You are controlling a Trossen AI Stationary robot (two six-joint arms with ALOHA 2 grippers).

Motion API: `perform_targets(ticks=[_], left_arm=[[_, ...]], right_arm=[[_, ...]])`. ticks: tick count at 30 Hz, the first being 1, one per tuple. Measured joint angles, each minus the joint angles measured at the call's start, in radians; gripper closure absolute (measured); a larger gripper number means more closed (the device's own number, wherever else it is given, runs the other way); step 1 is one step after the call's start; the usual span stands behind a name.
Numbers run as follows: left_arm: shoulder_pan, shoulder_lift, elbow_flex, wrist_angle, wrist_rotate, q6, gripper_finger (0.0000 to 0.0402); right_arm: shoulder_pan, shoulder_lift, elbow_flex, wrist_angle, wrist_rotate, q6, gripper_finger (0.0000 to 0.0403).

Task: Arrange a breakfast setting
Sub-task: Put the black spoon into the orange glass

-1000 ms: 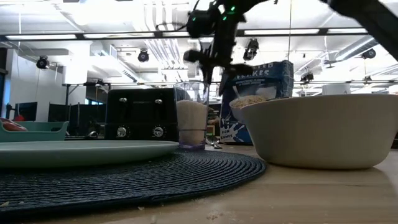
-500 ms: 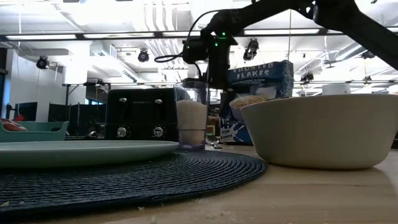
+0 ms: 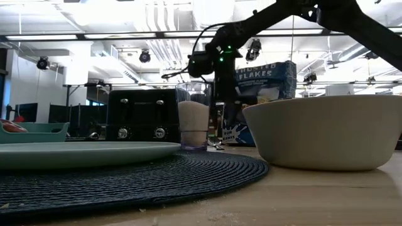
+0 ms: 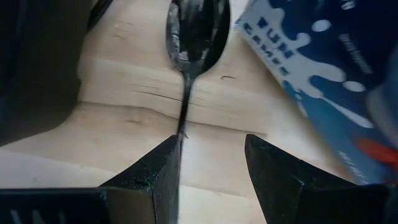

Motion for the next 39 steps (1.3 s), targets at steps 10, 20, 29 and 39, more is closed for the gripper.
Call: perform_targets(ticks=[10, 20, 29, 39], left_arm=[[0.0, -0.01, 0.0, -0.006, -0.008, -0.003, 0.0201], [0.0, -0.02, 0.0, -0.002, -0.045, -0.019, 0.0201], [0.0, -0.019, 0.0, -0.002, -0.055, -0.023, 0.0201], [0.0, -0.019, 0.0, -0.002, -0.061, -0.023, 0.0201]], right_arm=[[0.0, -0.002, -0.123, 0.15, -0.027, 0.024, 0.0232], [0.0, -0.003, -0.217, 0.331, -0.045, 0.026, 0.0232], [-0.006, -0.004, -0.274, 0.385, -0.026, 0.01, 0.027], [-0.005, -0.003, -0.28, 0.381, -0.005, -0.025, 0.0365]])
